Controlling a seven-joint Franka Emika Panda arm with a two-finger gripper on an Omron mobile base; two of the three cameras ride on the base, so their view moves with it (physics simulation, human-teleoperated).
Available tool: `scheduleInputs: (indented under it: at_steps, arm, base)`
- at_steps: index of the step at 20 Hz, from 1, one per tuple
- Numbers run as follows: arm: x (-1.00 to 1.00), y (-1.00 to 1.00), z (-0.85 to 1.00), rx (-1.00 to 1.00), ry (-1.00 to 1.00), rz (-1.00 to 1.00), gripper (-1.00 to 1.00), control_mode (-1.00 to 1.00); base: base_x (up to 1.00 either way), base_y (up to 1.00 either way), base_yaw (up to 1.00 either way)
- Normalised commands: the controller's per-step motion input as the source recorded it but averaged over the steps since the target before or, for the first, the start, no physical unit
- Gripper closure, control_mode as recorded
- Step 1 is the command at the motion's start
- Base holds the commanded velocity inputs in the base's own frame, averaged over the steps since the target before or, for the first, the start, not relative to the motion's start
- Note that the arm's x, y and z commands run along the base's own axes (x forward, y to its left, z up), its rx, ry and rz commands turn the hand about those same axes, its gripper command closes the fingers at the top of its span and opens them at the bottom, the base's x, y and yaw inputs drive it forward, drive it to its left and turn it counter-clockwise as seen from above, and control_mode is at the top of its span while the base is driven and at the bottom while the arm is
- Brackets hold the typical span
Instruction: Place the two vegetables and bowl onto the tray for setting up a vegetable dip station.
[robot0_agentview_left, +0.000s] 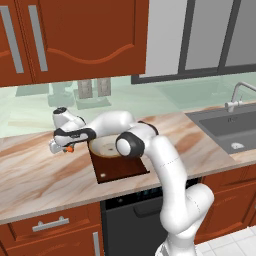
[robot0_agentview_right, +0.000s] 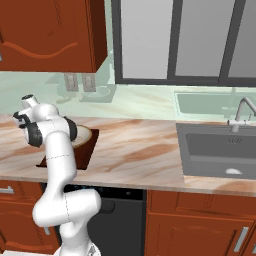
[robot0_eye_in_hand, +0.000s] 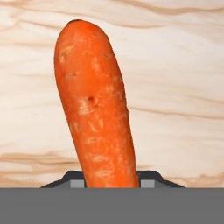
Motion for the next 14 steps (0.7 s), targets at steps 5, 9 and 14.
scheduleInputs:
  at_steps: [5,9,14]
  arm:
    - [0.0,0.0,-0.05,-0.01,0.0,0.0,1.0,-1.0]
    - [-0.02,-0.01,0.03,0.0,0.0,0.0,1.0,-1.0]
    - [-0.09,-0.01,0.22,0.0,0.0,0.0,1.0,-1.0]
  base:
    - [0.0,0.0,0.0]
    - [0.0,0.0,0.0]
    - [0.0,0.0,0.0]
